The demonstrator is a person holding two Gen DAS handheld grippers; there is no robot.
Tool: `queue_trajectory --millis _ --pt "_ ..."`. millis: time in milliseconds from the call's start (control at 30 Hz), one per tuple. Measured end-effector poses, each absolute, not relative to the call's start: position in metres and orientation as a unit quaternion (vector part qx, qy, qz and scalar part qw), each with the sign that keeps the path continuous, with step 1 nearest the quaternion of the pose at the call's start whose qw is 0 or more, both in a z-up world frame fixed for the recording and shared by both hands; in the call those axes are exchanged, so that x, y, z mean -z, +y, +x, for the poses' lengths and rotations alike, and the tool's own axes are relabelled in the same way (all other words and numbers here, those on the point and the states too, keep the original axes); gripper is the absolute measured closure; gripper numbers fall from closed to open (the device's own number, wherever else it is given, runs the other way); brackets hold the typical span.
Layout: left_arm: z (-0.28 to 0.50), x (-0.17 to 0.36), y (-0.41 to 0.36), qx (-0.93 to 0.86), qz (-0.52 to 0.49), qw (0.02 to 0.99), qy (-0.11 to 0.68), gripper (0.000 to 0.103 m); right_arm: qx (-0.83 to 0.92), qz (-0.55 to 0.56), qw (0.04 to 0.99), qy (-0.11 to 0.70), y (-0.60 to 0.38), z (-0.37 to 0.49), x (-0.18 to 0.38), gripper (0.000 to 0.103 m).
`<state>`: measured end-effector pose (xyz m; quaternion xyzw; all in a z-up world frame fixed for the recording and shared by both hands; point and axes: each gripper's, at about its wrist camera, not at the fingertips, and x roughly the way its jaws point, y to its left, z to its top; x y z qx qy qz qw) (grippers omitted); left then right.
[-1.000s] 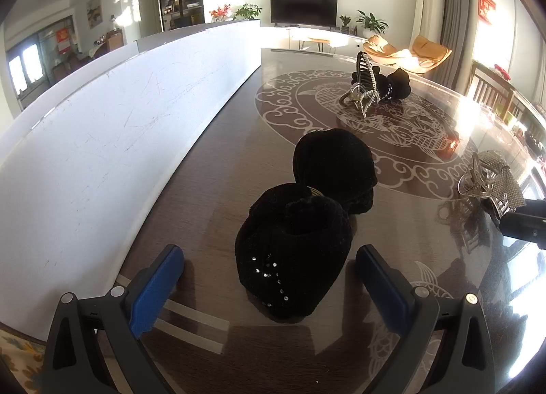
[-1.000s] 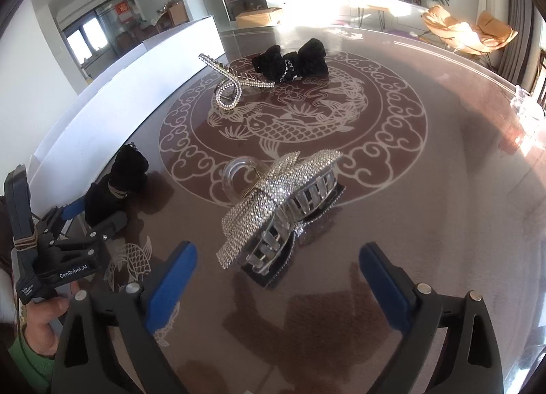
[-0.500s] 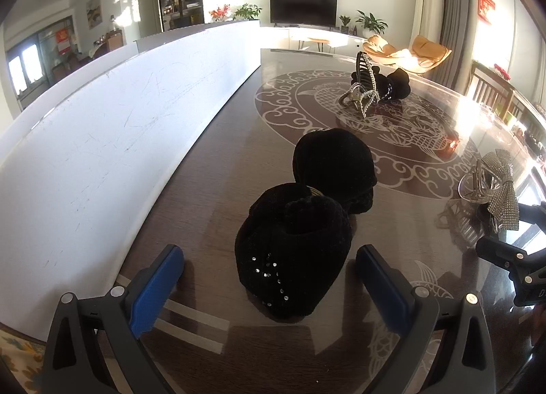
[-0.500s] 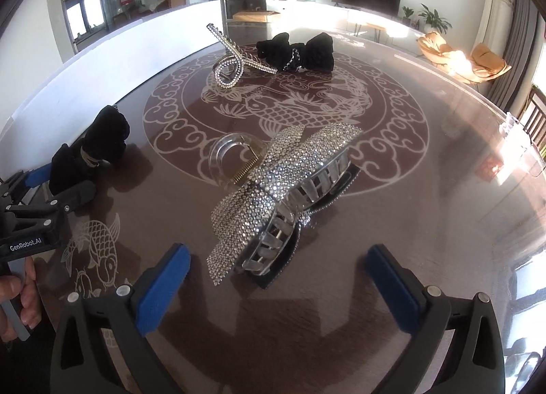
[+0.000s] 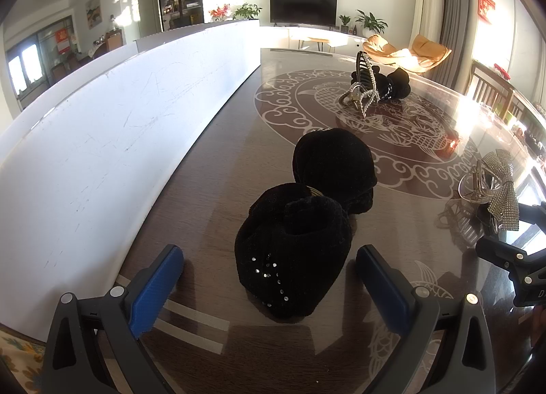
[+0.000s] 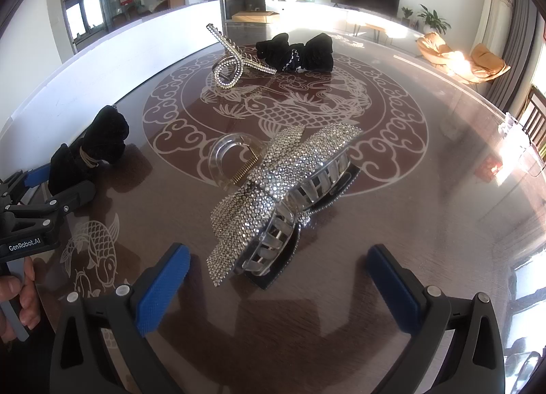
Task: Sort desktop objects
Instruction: 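Lift the rhinestone clip off the table with the right gripper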
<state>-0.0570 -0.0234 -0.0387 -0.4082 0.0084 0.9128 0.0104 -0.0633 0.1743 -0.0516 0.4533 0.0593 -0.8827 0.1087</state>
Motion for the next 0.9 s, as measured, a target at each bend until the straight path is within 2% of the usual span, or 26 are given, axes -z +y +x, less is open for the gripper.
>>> queue_trajectory --millis 533,833,867,900 --pt "-0.059 0.039 -0.024 -0.911 -0.412 0.024 0.012 0.0 0.883 0.453 0.109 0.059 0.174 -0.063 0.051 0.0" --pt "-0.078 0.036 -0.01 -0.89 -0.452 0.049 0.024 0.0 0.883 0.453 0.109 0.059 0.174 -0.063 0.051 0.0" --pt "-0.08 0.034 -0.006 -0.889 -0.453 0.055 0.029 0.007 0.883 0.453 0.11 0.058 0.174 -0.063 0.051 0.0" --pt "-0.08 0.03 -0.003 -0.893 -0.445 0.06 0.032 0.037 0.883 0.453 0.112 0.056 0.175 -0.064 0.051 0.0"
